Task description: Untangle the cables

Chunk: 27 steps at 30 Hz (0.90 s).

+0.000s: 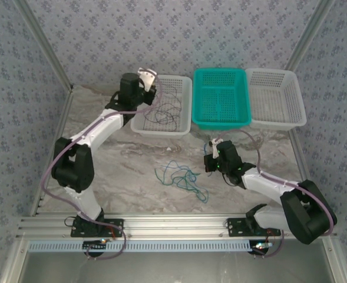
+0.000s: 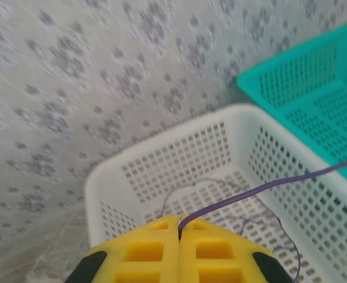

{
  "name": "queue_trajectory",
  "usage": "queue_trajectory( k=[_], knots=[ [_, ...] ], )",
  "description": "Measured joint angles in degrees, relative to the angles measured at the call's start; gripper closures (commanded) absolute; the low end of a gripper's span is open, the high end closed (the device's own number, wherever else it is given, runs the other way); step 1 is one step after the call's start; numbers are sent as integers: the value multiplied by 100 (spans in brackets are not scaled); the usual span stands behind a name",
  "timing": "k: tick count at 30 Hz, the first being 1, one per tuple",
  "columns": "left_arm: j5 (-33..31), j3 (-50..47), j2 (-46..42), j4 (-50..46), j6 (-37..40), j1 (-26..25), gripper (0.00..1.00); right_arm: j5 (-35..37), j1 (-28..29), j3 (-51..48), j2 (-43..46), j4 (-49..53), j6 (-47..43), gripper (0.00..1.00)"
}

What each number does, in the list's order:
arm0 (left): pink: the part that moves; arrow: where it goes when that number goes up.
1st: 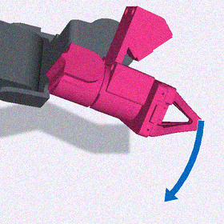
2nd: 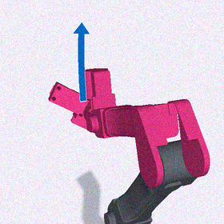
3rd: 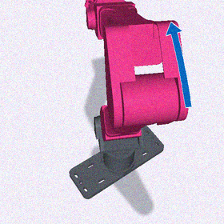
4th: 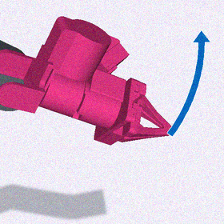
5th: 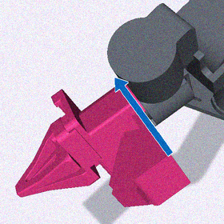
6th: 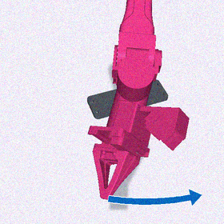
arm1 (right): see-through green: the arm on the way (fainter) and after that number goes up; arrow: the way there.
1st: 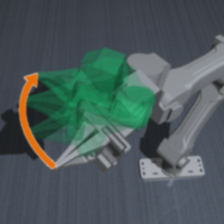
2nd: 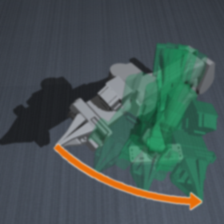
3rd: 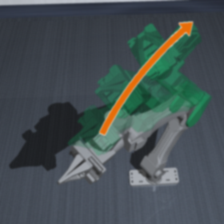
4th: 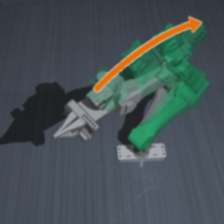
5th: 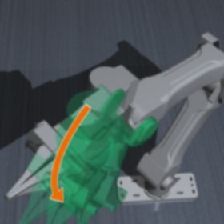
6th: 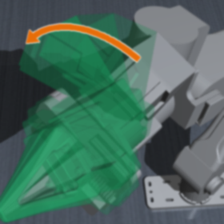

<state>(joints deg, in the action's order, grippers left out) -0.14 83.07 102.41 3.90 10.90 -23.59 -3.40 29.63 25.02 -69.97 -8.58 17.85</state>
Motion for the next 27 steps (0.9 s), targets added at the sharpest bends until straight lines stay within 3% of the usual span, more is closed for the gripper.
queue_trajectory(
  k=[2,4,8,13,19,22,27],
  knots=[
    [-90,-50,101,-50,-22,-4,21,-9,0,20,162,105,0,95],
    [-201,-192,55,-81,-85,-4,15,-28,0,81,380,262,0,95],
    [-293,-494,-382,-208,-389,0,10,-39,0,282,946,529,0,95],
    [-52,-988,-1731,-236,-883,-190,8,-177,0,472,1602,511,20,99],
    [1744,-1622,-2889,435,-1639,-769,7,-717,-66,780,1687,286,262,100],
    [2546,-2109,-2924,780,-1851,-1132,7,-1029,-186,1095,1572,177,509,100],
    [3281,-2848,-2741,861,-1827,-1698,8,-1471,-380,1416,1353,-76,1095,100]
  ],
)
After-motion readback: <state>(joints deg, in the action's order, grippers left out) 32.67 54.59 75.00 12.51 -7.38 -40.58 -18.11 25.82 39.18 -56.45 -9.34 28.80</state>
